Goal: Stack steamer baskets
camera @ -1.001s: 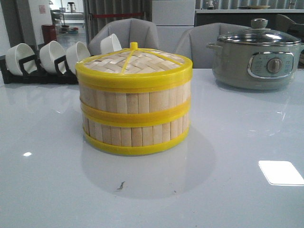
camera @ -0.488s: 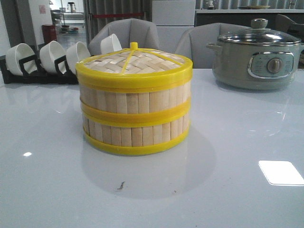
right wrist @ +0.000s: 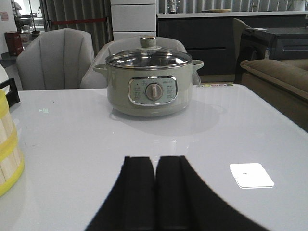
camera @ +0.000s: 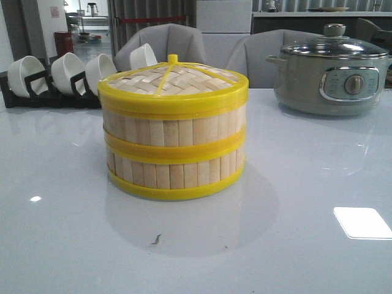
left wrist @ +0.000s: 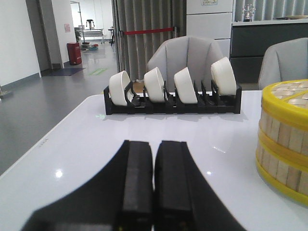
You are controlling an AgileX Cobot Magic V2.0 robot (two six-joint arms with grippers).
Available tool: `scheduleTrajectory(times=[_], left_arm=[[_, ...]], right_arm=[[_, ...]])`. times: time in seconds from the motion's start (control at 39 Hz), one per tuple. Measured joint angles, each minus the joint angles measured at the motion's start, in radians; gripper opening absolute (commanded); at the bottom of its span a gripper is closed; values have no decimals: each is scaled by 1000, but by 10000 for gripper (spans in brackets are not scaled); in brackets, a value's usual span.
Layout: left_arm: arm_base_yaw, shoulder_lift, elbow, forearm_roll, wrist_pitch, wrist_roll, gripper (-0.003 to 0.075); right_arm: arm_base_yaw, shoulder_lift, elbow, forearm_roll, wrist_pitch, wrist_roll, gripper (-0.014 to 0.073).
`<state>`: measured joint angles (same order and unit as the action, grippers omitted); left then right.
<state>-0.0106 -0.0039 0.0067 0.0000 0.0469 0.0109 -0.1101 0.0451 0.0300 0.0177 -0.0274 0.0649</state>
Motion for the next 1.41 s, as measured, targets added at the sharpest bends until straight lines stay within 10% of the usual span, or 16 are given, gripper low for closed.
scheduleTrajectory(times=[1.41], left_arm=[[0,0,0,0,2,0,87]], right_arm=[[32,-56,0,-6,147,-2,51]])
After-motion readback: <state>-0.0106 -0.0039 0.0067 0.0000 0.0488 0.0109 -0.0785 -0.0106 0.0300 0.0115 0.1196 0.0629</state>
